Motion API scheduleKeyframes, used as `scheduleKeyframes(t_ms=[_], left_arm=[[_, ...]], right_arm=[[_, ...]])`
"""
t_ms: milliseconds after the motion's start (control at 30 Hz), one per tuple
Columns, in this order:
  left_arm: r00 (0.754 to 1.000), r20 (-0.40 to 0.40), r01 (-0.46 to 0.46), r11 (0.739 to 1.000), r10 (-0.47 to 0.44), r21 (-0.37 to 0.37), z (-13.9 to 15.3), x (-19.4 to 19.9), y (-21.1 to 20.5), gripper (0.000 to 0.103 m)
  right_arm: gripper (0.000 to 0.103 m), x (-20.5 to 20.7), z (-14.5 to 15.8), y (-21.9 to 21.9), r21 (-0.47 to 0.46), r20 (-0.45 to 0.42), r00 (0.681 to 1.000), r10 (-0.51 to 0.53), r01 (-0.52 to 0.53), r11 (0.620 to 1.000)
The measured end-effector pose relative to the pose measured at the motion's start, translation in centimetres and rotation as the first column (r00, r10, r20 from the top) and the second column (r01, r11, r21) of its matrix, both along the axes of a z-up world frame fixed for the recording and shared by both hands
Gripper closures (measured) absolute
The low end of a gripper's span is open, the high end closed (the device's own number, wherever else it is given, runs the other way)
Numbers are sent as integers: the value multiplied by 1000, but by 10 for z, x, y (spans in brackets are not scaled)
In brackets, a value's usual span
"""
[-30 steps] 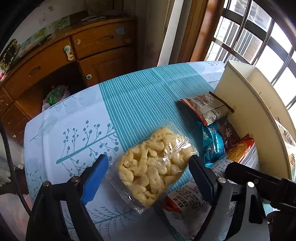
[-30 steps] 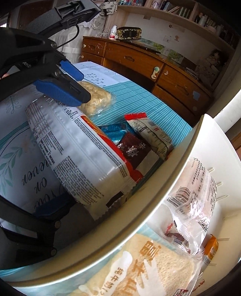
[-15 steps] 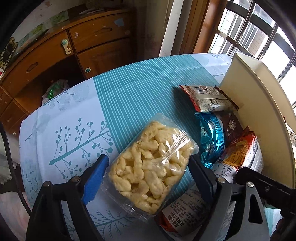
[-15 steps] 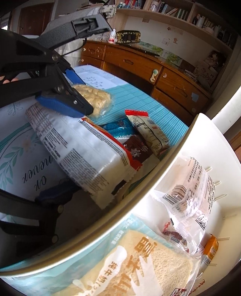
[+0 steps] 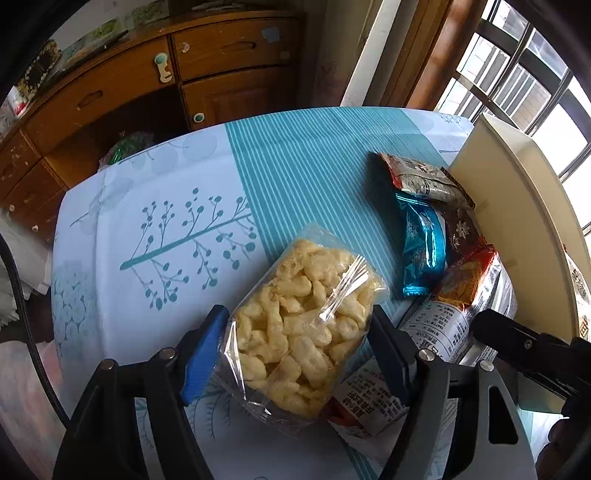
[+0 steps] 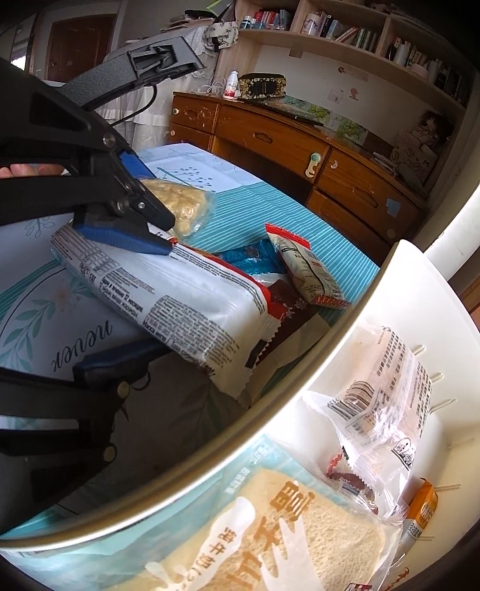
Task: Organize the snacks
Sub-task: 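Grasp the puffs bag with the left gripper while the right grasps the white snack bag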
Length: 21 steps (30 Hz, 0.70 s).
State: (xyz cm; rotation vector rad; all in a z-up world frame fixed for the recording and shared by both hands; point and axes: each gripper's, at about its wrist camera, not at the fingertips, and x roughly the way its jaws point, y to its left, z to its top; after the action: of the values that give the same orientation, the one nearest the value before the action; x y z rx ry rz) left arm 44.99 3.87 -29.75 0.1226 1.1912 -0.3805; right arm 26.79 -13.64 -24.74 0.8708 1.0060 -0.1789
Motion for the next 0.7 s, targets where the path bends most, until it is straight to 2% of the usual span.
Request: scheduleKeyframes(t_ms=[200,467,700], left_arm=[[998,-14,-62,997,62,-41,9,-22,25,29],[987,35,-148,976,155,-160,29,-68,60,29],[977,94,-162,952,191,-259,59,-120,85,29]], right_arm=[[64,-9,2,4,8,-13,1000,19,-19,1000],[70,-31,8,11,7,-15,1000,25,-25,1000],[73,-56,23,19,-2,16,999,30,-30,1000]])
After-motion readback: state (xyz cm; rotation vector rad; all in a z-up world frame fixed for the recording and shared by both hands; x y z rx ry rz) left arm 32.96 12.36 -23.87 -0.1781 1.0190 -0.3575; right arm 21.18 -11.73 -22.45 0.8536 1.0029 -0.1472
